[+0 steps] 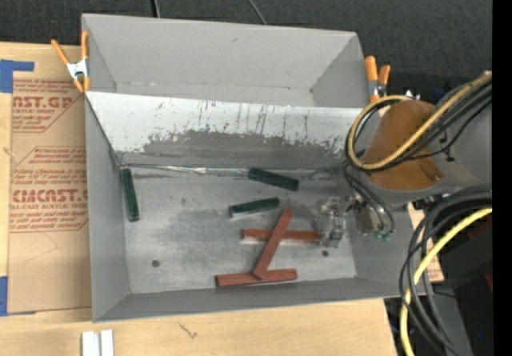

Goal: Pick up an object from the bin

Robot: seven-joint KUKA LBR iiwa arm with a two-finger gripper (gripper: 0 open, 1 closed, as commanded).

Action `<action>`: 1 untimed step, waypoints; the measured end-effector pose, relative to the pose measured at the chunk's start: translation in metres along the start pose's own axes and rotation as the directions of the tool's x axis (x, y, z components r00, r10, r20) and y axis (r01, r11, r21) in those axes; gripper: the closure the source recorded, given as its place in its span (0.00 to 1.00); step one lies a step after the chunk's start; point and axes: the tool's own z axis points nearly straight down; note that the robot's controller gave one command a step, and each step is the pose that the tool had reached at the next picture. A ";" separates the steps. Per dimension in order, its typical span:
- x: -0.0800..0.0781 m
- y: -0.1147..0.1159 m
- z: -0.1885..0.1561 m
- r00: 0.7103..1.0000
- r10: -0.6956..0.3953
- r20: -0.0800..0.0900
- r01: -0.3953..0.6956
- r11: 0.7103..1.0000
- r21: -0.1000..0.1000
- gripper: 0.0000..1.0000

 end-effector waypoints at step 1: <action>0.000 0.000 0.000 1.000 0.000 0.000 0.000 1.000 0.000 1.00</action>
Offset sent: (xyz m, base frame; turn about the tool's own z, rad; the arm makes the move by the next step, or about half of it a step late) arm -0.0442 0.0325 0.0006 -0.3141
